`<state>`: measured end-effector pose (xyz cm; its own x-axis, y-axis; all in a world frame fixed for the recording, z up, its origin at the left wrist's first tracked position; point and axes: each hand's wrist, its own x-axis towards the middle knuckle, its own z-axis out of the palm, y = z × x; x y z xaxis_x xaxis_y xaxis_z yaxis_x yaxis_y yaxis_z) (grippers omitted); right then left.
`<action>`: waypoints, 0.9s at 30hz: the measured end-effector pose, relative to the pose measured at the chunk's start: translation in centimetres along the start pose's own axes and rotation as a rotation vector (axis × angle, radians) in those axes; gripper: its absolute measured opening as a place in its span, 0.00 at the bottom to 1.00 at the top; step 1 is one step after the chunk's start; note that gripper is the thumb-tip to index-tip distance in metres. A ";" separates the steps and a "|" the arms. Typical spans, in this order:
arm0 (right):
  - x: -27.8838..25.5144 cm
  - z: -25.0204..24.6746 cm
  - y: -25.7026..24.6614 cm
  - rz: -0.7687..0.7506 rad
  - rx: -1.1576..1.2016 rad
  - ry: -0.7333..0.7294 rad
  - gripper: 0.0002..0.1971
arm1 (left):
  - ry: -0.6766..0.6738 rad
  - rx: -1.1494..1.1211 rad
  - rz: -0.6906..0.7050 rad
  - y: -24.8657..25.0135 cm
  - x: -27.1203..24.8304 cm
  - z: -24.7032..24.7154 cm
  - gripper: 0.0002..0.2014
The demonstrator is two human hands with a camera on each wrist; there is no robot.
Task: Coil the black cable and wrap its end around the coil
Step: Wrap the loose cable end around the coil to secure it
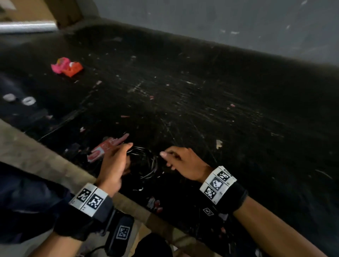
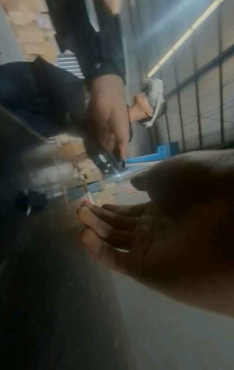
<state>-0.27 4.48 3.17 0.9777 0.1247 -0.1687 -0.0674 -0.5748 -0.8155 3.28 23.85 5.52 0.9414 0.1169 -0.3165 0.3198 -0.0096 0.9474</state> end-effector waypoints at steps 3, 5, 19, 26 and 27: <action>1.0 0.6 1.7 0.015 -0.199 -0.019 0.11 | 0.006 -0.043 0.002 -0.3 1.3 -3.5 0.11; 1.4 1.3 2.0 0.049 -0.299 -0.062 0.09 | 0.055 -0.057 -0.026 -0.5 2.1 -5.1 0.07; 2.1 5.5 1.5 0.077 -0.600 -0.179 0.15 | -0.232 -0.029 -0.023 -2.0 4.2 -5.8 0.11; 1.5 6.1 1.0 0.043 -0.821 -0.207 0.14 | -0.423 0.061 -0.066 -2.1 4.6 -4.4 0.08; 1.3 6.5 0.8 0.006 -0.885 -0.216 0.13 | -0.435 0.064 -0.067 -2.1 4.7 -4.3 0.08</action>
<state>-0.33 9.44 -1.28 0.9133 0.2172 -0.3446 0.1918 -0.9756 -0.1067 6.52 28.68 2.27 0.8716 -0.3094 -0.3802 0.3747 -0.0794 0.9237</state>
